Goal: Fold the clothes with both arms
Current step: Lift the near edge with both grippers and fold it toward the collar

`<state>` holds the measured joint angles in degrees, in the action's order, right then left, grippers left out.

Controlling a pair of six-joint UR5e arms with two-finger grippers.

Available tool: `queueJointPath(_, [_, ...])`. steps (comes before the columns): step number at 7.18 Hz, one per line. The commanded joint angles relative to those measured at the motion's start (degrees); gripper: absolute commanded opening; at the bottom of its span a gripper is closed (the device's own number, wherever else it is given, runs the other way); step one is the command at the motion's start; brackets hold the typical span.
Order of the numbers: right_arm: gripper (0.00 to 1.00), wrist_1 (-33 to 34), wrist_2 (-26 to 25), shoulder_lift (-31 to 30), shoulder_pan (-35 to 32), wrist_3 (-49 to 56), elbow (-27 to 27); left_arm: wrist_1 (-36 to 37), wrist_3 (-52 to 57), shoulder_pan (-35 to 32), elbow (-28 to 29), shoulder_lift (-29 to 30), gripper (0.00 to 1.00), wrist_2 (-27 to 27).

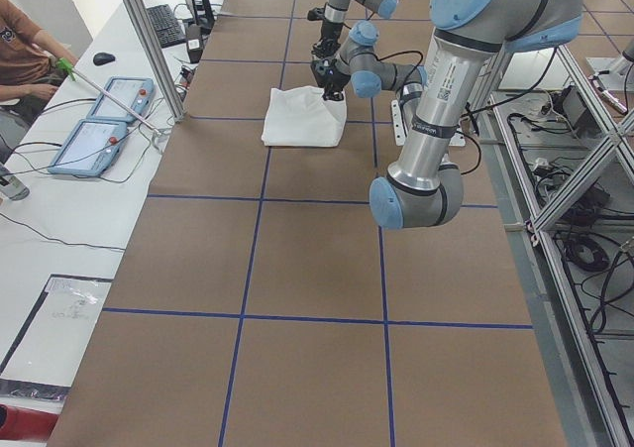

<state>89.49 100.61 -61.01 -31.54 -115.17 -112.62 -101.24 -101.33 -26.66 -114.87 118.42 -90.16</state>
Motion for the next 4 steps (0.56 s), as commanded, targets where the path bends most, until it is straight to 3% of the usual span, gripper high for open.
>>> queueJointPath(1, [0.00,-0.2,3.6,6.6,-5.0,5.8,11.1,-8.3,3.4,-5.6,9.6,2.2,0.00,-1.5])
queueJointPath(2, [0.00,-1.1,5.2,9.7,-6.7,7.1,16.0,-11.8,3.7,-6.4,15.7,4.7,0.00,-1.5])
queueJointPath(4, [0.00,-7.8,8.1,12.6,-9.8,7.7,24.3,-17.7,4.7,-8.9,21.6,5.4,0.00,-1.5])
